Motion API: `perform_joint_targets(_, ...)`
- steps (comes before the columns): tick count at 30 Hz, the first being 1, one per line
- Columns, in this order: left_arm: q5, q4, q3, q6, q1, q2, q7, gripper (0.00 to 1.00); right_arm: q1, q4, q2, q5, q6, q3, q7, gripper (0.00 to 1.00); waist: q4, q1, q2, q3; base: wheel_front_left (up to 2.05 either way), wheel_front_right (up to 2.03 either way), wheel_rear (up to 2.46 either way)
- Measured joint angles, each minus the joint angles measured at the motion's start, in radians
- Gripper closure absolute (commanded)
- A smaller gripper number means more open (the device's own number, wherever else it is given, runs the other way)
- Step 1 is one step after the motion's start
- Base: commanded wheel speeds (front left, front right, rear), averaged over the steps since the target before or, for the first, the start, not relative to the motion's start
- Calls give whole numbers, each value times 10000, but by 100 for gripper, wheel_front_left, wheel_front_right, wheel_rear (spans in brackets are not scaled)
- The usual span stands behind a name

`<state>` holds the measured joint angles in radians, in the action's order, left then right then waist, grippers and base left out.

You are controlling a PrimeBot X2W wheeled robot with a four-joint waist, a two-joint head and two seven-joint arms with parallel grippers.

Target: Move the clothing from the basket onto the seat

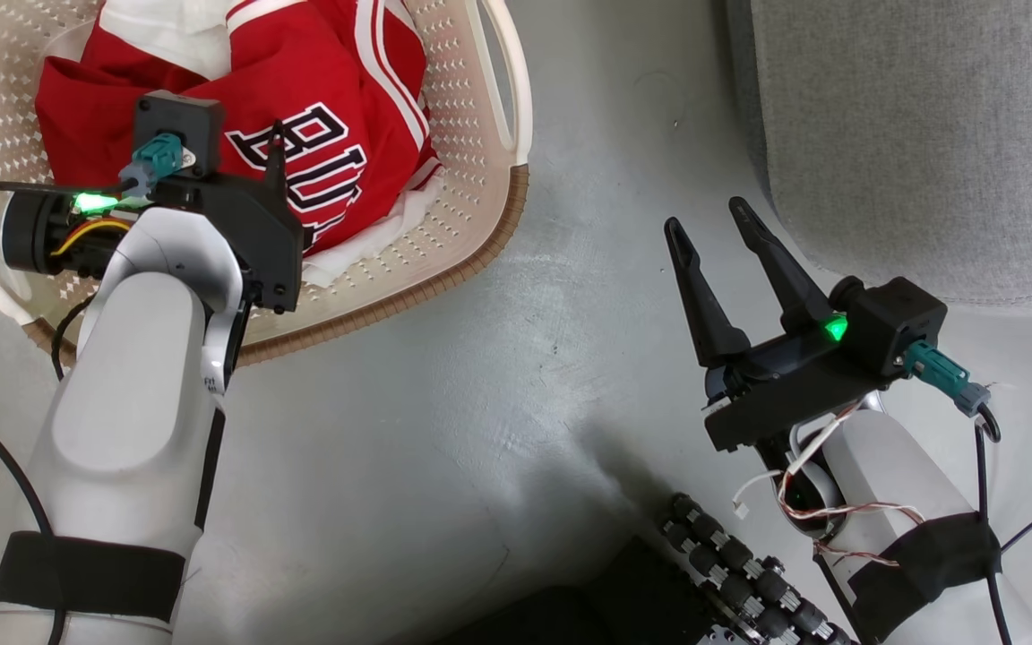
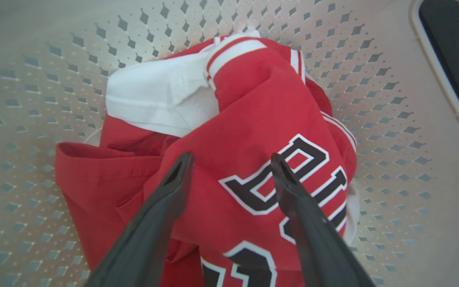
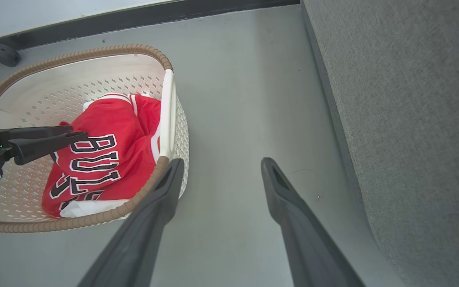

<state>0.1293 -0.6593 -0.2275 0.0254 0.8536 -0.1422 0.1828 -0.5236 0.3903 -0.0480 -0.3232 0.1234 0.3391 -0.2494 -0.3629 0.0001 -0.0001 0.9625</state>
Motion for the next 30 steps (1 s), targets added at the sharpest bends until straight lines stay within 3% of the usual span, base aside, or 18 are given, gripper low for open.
perform_joint_targets(14,-92,8,-2,13,589,-408,107,0,-190,-42,2,-128,2,190,0,0,-61,-1,1,164,0,0,0)
perform_joint_targets(26,19,-100,-63,291,598,-240,236,3,-211,13,2,-314,2,244,0,0,-132,-1,1,420,0,0,0)
perform_joint_targets(28,19,-113,-142,380,598,-198,236,100,-238,40,4,-366,2,253,0,0,-130,-1,0,414,0,0,0)
perform_joint_targets(30,19,-196,-265,466,587,-140,222,100,-280,144,4,-372,2,232,0,0,-121,-1,1,367,0,0,0)
